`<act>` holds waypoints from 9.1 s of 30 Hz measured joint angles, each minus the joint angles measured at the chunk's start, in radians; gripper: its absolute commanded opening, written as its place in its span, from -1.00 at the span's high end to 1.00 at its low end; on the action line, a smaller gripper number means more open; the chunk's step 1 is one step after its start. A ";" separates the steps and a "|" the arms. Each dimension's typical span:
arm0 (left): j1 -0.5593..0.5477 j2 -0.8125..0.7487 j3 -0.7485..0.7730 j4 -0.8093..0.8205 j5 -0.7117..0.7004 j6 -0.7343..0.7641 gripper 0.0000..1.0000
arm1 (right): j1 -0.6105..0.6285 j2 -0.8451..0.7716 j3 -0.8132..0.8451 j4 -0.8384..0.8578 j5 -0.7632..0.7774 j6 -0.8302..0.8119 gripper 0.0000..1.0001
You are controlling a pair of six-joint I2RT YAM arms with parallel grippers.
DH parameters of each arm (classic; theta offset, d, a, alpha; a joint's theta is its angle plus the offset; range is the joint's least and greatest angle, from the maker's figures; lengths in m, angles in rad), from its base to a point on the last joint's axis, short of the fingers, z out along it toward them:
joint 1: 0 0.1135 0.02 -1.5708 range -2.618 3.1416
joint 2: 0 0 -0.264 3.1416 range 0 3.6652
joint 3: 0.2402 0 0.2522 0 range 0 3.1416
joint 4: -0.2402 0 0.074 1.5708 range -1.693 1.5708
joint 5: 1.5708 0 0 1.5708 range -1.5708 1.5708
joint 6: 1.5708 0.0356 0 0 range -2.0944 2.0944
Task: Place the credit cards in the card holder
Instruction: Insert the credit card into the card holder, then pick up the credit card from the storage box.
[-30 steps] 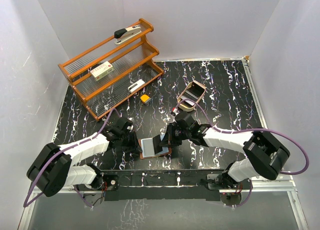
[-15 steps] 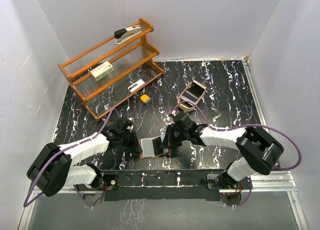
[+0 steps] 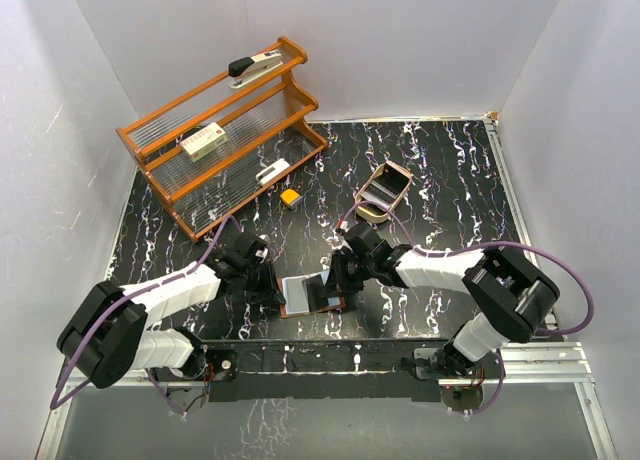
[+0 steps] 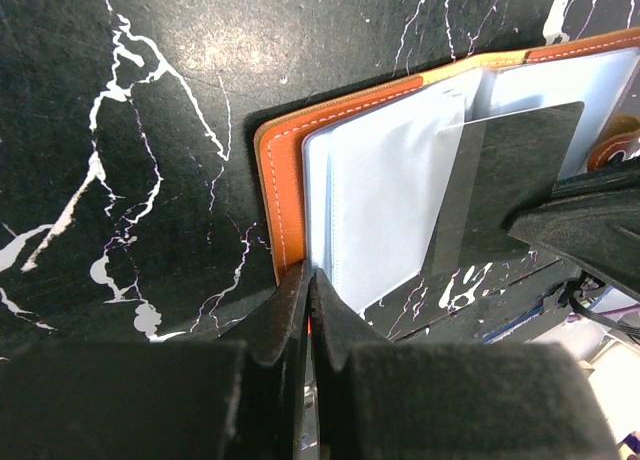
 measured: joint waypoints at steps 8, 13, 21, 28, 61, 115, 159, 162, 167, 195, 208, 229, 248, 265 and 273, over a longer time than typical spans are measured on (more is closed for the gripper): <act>0.000 0.005 0.000 0.009 0.009 -0.003 1.00 | -0.013 0.011 0.002 0.005 -0.007 -0.008 0.96; 0.004 0.003 -0.006 0.018 0.016 -0.012 1.00 | -0.013 0.022 0.002 0.018 -0.013 -0.004 0.98; 0.005 0.003 -0.006 0.018 0.021 -0.011 1.00 | -0.018 0.038 0.002 0.050 -0.025 0.016 1.00; 0.006 -0.001 -0.014 0.029 0.030 -0.013 1.00 | -0.018 0.043 0.002 0.058 -0.022 0.024 1.00; 0.006 -0.002 -0.044 0.092 0.058 -0.062 1.00 | 0.038 0.030 -0.029 0.111 0.072 0.090 0.38; 0.000 -0.140 0.050 -0.092 -0.053 -0.051 0.22 | 0.171 -0.061 0.179 -0.230 0.301 -0.056 0.07; 0.000 -0.336 0.297 -0.338 -0.107 0.341 -0.97 | -0.394 0.708 1.164 -0.558 1.057 -1.039 -0.09; 0.000 -0.336 0.297 -0.338 -0.116 0.341 -0.97 | -0.409 0.712 1.164 -0.557 1.063 -1.052 -0.03; 0.000 -0.335 0.297 -0.338 -0.124 0.341 -0.97 | -0.428 0.712 1.164 -0.554 1.067 -1.067 0.07; 0.000 -0.323 0.297 -0.338 -0.125 0.348 -0.97 | -0.432 0.712 1.206 -0.562 1.020 -1.082 0.57; 0.000 -0.323 0.297 -0.338 -0.129 0.348 -0.97 | -0.432 0.712 1.206 -0.581 0.994 -1.085 0.98; 0.000 -0.335 0.296 -0.338 -0.136 0.347 -0.97 | -0.432 0.709 1.211 -0.625 0.961 -1.055 1.00; 0.000 -0.335 0.296 -0.338 -0.137 0.347 -0.97 | -0.432 0.708 1.255 -0.695 0.930 -1.046 1.00; 0.000 -0.325 0.278 -0.337 -0.193 0.337 -0.80 | -0.431 0.538 1.211 -0.766 0.885 -0.929 1.00; 0.000 -0.327 0.276 -0.326 -0.133 0.291 -0.55 | -0.430 0.411 1.083 -0.765 0.825 -0.848 1.00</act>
